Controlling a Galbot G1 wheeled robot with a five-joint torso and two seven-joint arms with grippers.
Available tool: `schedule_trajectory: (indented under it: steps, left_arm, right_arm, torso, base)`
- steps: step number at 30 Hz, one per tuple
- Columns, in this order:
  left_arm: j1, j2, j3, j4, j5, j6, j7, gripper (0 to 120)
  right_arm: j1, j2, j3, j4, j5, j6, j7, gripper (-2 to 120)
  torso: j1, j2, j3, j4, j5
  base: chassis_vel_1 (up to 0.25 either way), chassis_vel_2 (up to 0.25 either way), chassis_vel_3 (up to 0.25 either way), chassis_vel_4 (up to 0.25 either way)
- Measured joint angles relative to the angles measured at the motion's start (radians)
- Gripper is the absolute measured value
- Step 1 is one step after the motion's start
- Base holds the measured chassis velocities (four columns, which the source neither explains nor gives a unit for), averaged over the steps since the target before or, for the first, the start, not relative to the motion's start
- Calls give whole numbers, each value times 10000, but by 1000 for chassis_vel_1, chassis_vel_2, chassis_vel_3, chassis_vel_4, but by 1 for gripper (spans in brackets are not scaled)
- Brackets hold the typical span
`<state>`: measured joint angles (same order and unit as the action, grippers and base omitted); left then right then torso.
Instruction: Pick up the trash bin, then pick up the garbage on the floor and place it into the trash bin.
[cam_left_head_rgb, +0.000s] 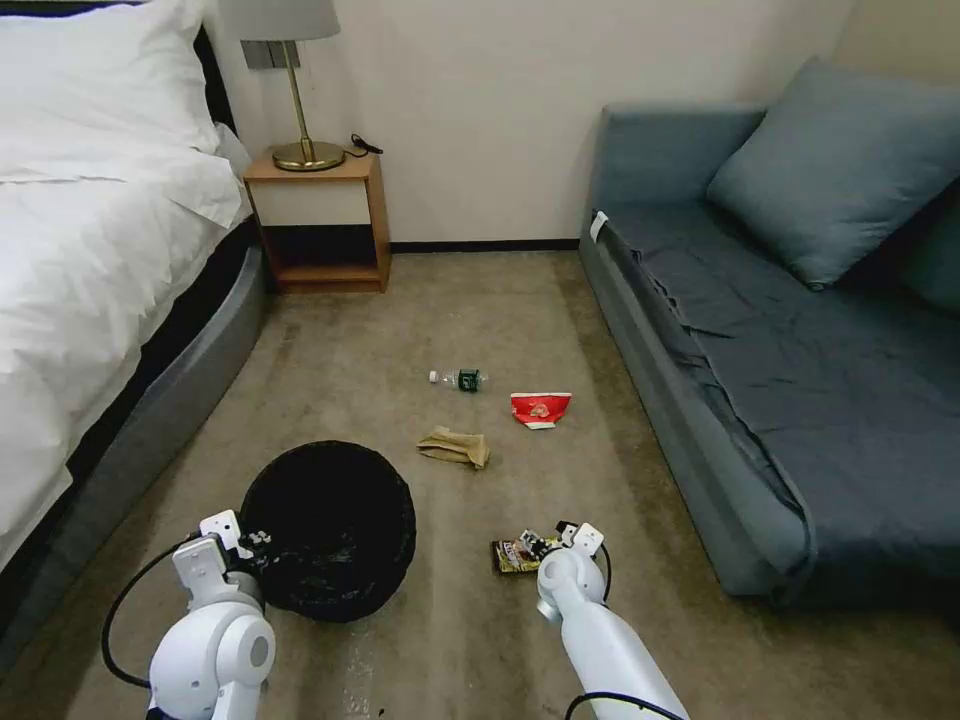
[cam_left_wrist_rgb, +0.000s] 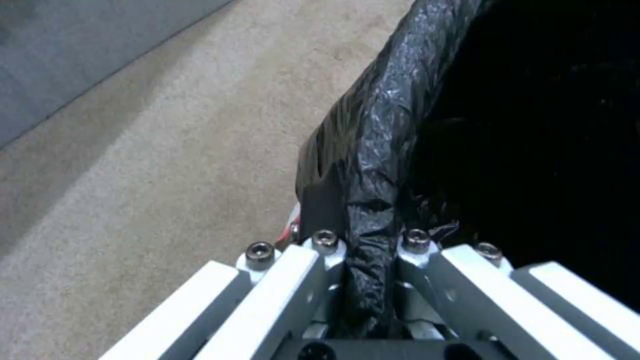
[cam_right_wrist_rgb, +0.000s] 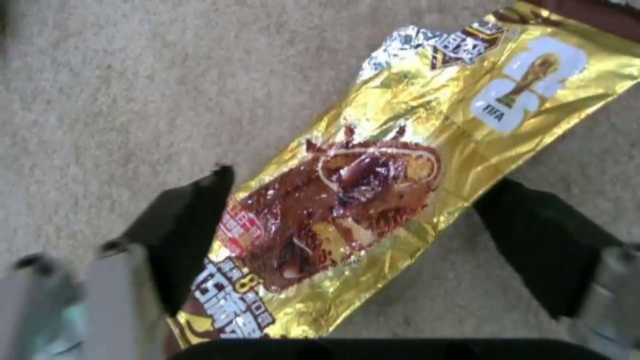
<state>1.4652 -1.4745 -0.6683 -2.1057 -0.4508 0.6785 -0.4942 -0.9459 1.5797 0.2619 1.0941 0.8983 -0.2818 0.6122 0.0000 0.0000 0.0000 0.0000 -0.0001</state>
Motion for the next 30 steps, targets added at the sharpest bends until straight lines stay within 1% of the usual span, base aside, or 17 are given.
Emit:
schedule_trajectory:
  steps: [1,2,5,6,8,9,10,11,12,16,17,19,20,22,25,29,30]
  left_arm:
    - [-4,3,4,7,0,0,0,2]
    - [-4,3,4,7,0,0,0,2]
    - [-11,13,5,28,7,0,0,2]
    - [-11,13,5,28,7,0,0,2]
    - [-20,14,5,52,19,-2,-1,2]
    - [-20,14,5,52,19,-2,-1,2]
    - [-22,14,7,60,23,-6,0,2]
    - [-29,14,4,88,40,-42,1,2]
    - [-29,14,4,88,40,-42,1,2]
    - [-29,21,-38,106,43,-50,6,2]
    - [-29,21,-38,106,43,-50,6,2]
    - [-25,18,-38,106,43,-52,15,2]
    - [-25,15,-35,106,43,-54,14,2]
    - [-24,10,-33,107,46,-56,13,2]
    - [-28,7,-14,104,47,-56,14,2]
    - [-58,-4,50,81,47,-57,18,2]
    - [-58,-4,50,81,47,-57,18,2]
  right_arm:
    - [21,11,12,-64,-57,42,-31,79]
    - [21,11,12,-64,-57,42,-31,79]
    - [50,24,32,-226,-277,207,-144,64]
    - [50,24,32,-226,-277,207,-144,64]
    - [50,24,43,-279,-355,246,-181,54]
    - [50,24,43,-279,-355,246,-181,54]
    - [52,28,51,-312,-401,275,-212,50]
    - [69,56,78,-462,-560,398,-304,35]
    - [69,56,78,-462,-560,398,-304,35]
    - [51,60,87,-558,-668,502,-359,15]
    - [51,60,87,-558,-668,502,-359,15]
    - [33,54,74,-536,-667,505,-405,5]
    - [11,45,59,-497,-662,503,-407,2]
    - [-41,11,23,-363,-629,492,-405,0]
    - [-179,-127,-69,87,-564,445,-386,0]
    - [-508,-502,-221,1126,-515,367,-261,0]
    - [-508,-502,-221,1126,-515,367,-261,0]
  torso:
    - [0,0,0,0,0]
    - [0,0,0,0,0]
    - [0,1,-1,-1,-3]
    - [0,1,-1,-1,-3]
    - [0,1,-1,-3,-4]
    - [0,1,-1,-3,-4]
    - [0,1,-1,-3,-5]
    - [0,1,-1,-3,-3]
    - [0,1,-1,-3,-3]
    - [0,1,0,-5,-4]
    - [0,1,0,-5,-4]
    - [0,0,1,4,7]
    - [0,0,1,7,9]
    - [0,0,1,10,9]
    - [0,0,1,7,8]
    - [0,0,2,2,6]
    - [0,0,2,2,6]
  base:
    - [0,0,0,0]
    - [0,0,0,0]
    - [0,0,0,0]
    - [0,0,0,0]
    - [0,0,0,0]
    - [0,0,0,0]
    - [0,0,0,0]
    - [0,0,0,0]
    - [0,0,0,0]
    - [0,0,0,0]
    - [0,0,0,0]
    - [0,0,0,0]
    - [0,0,0,0]
    - [0,0,0,0]
    - [0,0,0,0]
    - [0,0,0,0]
    - [0,0,0,0]
